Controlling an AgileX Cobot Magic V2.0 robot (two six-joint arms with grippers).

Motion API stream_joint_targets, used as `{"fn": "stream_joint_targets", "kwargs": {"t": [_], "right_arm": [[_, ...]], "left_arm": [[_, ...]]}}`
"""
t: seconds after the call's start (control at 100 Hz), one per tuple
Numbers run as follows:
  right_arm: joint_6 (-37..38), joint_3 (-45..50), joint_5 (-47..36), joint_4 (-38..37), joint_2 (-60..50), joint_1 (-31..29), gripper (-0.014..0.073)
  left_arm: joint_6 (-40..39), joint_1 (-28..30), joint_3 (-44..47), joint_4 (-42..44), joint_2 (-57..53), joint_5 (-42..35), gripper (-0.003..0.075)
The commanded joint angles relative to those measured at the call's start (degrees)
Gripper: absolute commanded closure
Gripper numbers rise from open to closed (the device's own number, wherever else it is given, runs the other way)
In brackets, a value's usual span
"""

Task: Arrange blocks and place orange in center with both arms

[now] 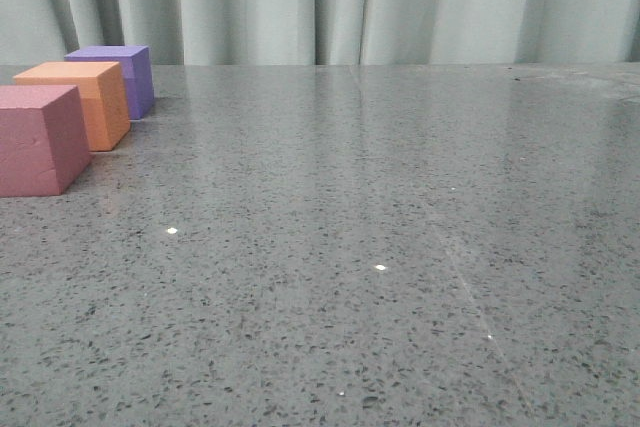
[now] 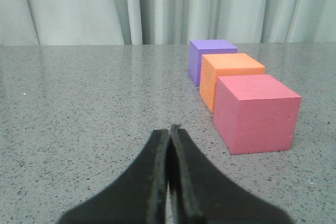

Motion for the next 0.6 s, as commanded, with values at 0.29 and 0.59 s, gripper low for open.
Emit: {"fn": "stream_joint_targets", "kwargs": {"t": [0.29,0.59], "right_arm": [[-1.7,-0.4,-5.4,2.7,-0.8,-4.1,0.0661],[-1.7,-0.4,-5.4,2.7,-0.8,-4.2,0.0661]], "left_arm": [[0.0,0.2,3.2,0.0,-1.9,-5.0,0.0739],[0.0,0.2,3.2,0.0,-1.9,-5.0,0.0739]]}}
